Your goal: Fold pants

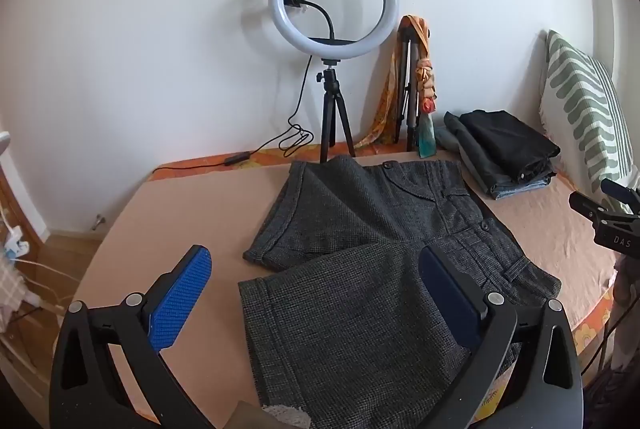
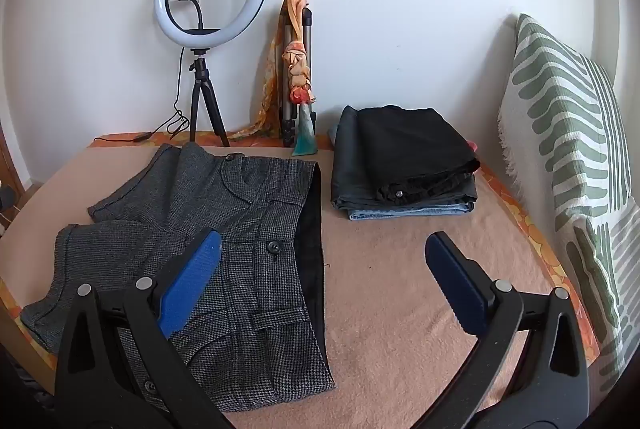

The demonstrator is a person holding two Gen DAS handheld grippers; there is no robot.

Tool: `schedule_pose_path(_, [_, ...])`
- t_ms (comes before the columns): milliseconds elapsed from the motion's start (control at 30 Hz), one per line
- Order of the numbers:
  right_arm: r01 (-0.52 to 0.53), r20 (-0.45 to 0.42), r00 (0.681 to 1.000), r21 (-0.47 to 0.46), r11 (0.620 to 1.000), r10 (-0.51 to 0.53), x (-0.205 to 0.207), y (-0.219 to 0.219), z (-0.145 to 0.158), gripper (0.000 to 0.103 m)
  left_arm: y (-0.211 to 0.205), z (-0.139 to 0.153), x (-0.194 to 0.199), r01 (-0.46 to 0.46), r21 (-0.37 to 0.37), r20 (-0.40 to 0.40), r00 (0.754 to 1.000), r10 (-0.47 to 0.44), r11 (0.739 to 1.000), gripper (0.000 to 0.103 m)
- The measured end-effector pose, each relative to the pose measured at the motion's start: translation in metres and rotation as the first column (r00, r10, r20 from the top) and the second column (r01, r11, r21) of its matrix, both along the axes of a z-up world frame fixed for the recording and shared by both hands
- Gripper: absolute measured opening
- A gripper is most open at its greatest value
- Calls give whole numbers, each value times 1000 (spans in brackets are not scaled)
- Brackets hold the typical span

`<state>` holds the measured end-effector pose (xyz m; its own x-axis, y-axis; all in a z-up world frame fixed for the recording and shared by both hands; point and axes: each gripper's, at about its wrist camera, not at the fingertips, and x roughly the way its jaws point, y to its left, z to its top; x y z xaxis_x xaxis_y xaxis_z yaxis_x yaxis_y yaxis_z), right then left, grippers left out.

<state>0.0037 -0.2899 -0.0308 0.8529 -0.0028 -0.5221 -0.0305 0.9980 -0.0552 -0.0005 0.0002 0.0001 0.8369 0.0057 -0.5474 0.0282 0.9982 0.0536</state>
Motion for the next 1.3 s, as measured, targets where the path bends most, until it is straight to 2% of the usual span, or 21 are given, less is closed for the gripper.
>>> schedule_pose_path(267, [-3,-4,1000,-16,1000,3,1,3,-2,103,16,7,8,-1,-33,-20,1000,0,999,103])
schedule_pose_path(467, [-3,-5,1000,-17,1000,3,2,4,-1,103,16,15,15,-1,-27,-15,1000,0,1000,103])
schedule_pose_path(533, [-3,-4,1000,-16,1000,3,2,3,-1,103,9,12,2,-3,-17,8,1000,4,1000,103])
schedule_pose_path(1300, [-3,-4,1000,-14,1000,3,3,3,-2,103,6,11,-2,-5,-6,31,1000,6,1000,103])
